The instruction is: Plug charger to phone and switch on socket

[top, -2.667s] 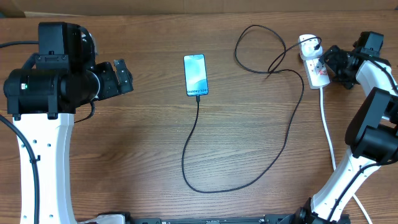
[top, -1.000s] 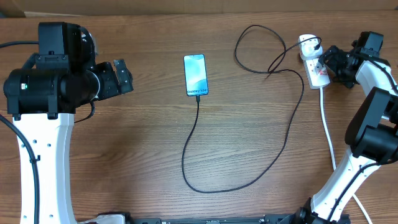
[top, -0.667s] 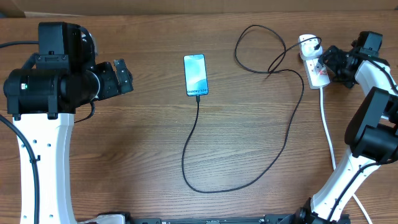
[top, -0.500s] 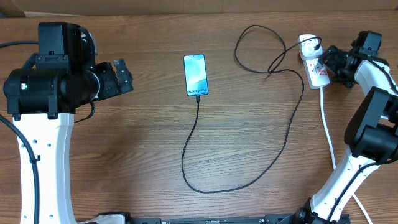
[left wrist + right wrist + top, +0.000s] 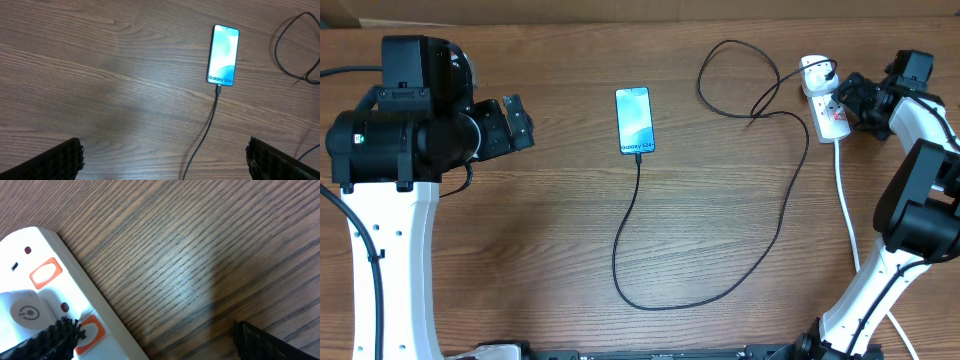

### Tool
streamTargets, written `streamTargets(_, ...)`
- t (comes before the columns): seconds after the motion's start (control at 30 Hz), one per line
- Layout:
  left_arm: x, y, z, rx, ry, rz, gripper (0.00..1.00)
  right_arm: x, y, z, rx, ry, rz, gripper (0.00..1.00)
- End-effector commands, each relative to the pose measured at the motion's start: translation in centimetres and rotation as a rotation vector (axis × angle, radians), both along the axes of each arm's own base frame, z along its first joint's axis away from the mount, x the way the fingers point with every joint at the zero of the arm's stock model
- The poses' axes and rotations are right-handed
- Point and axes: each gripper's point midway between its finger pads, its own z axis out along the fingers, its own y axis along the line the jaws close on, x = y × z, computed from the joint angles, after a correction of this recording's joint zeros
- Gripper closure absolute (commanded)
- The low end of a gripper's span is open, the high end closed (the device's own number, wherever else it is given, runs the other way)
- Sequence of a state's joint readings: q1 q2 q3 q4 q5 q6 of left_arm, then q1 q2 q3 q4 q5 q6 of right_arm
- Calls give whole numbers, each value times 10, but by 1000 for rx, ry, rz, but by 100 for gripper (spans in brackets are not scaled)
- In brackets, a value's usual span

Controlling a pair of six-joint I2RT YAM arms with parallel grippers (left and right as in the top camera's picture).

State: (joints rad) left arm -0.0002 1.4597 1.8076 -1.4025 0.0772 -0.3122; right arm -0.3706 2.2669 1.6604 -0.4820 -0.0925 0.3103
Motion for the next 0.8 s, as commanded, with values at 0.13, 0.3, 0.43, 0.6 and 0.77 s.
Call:
streamTargets(0.13, -1, -1, 3, 1, -10, 6, 0, -13, 17, -44, 44, 95, 19, 0)
streamTargets(0.3, -1, -1, 3, 1, -10, 6, 0, -17, 19, -46, 51, 113, 20, 0)
streamTargets(0.43, -1, -1, 3, 1, -10, 5, 0, -19, 26, -47, 79, 121, 46, 0)
streamTargets(0.6, -1, -1, 3, 1, -10, 6, 0, -22, 31, -49, 89, 136, 53, 0)
streamTargets(0.77, -1, -1, 3, 1, -10, 6, 0, -25, 35, -51, 89, 155, 73, 0)
